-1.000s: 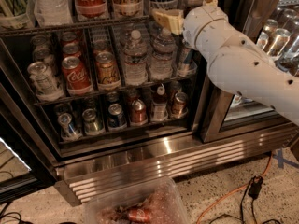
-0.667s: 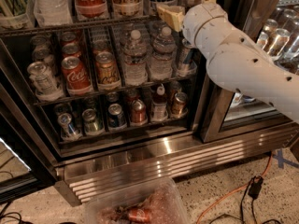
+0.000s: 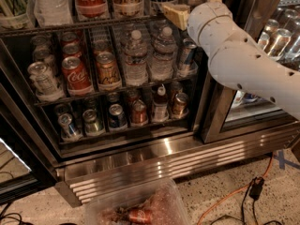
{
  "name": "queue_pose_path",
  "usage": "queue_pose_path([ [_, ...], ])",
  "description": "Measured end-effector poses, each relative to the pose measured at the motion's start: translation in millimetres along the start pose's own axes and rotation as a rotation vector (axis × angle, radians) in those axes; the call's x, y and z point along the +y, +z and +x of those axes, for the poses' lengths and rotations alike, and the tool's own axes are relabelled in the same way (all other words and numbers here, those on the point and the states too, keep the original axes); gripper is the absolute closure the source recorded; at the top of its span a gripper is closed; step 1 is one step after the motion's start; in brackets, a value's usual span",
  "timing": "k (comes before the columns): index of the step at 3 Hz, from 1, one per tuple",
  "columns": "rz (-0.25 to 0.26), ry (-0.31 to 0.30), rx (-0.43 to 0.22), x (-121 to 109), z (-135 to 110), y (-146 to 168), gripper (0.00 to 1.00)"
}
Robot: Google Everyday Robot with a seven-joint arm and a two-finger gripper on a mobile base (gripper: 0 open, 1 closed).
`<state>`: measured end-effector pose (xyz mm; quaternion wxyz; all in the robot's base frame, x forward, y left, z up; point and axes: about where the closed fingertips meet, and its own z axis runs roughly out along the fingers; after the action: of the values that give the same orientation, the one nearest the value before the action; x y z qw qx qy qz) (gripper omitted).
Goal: Pick blue plastic bottle from top shelf of fridge
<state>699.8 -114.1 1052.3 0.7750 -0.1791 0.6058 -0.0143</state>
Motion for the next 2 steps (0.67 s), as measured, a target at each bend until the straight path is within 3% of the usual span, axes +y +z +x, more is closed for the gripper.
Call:
queue_pose_path([
  [2, 0.078, -0.006, 0.011, -24, 6, 2, 0.23],
])
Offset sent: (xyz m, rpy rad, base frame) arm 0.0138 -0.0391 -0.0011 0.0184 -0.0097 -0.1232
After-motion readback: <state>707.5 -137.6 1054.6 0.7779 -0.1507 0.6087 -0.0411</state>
